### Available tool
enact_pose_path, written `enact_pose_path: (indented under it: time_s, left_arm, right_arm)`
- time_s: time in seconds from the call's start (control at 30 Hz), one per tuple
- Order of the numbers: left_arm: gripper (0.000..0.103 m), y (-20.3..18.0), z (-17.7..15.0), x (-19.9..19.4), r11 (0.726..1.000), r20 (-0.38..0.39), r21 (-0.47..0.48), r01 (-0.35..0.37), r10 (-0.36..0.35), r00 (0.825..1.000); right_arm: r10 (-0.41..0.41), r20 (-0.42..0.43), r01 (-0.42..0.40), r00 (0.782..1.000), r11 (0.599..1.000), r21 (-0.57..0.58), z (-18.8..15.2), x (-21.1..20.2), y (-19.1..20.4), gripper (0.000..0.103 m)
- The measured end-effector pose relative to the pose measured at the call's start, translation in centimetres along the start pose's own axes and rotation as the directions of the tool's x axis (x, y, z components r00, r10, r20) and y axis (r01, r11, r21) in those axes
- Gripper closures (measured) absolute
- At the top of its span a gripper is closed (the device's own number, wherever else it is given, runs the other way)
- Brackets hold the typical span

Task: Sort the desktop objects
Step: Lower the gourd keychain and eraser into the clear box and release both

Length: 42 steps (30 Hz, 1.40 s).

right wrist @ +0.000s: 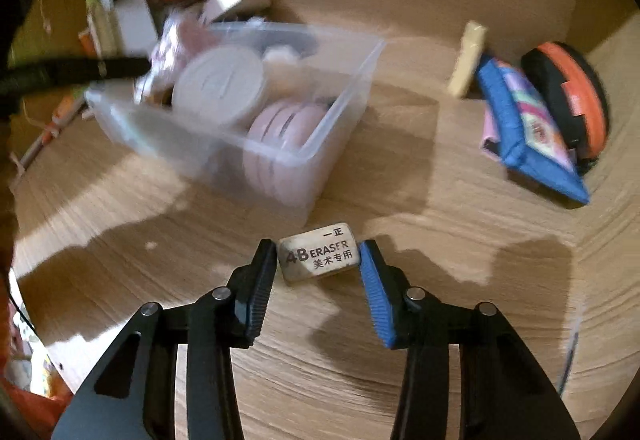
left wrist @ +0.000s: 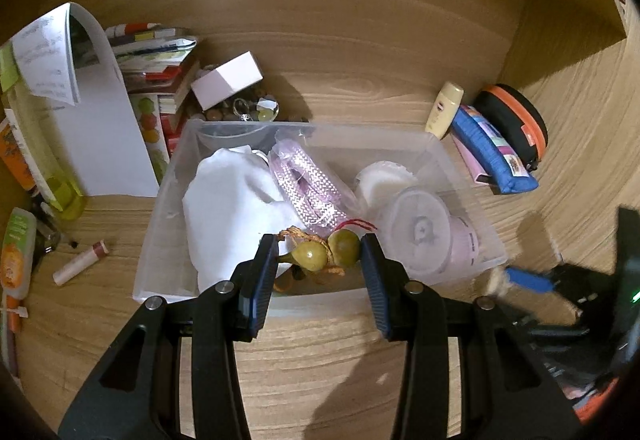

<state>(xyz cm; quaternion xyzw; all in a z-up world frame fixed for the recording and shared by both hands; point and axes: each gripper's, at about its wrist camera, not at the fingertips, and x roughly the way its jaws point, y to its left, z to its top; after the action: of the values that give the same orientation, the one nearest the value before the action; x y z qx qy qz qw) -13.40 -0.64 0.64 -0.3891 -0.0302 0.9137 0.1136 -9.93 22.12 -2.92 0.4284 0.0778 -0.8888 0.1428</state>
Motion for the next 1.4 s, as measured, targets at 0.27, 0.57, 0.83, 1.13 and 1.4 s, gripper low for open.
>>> enact_pose_path:
  time_s: [0.27,0.57,0.83,1.13,1.4]
  left_arm:
    - [0.061,0.2,0.1,1.1,1.000,-0.010,0.006,0.011,-0.011,1.000]
    - [0.061,0.8,-0.1,2.0,0.998,-0.030,0.016,0.060,-0.060,0.998]
    - [0.061,1.1,0.0,2.5,0.997,-0.009,0.023,0.072,-0.072,0.997]
    - [0.061,1.2,0.1,2.3,0.996,-0.008,0.038,0.081,-0.081,0.997]
    - [0.051,1.2,0.1,1.8,0.995,-0.002,0.030,0.095,-0.095,0.995]
  right_arm:
    - [0.023,0.111,-0.028,0.994,0.999,0.045,3.8,-2.9,-1.4,0.063]
    - [-0.011,0.118,0.011,0.993,1.000,0.005,8.0,-1.0,0.4,0.063]
    - [-0.056,0.094,0.060,0.994,0.997,-0.040,9.3,1.3,2.0,0.063]
    - [-0.102,0.080,0.107,0.992,0.993,-0.049,9.6,2.2,2.7,0.062]
    - [-0.112,0.079,0.114,0.991,0.993,-0.021,9.3,1.5,2.7,0.062]
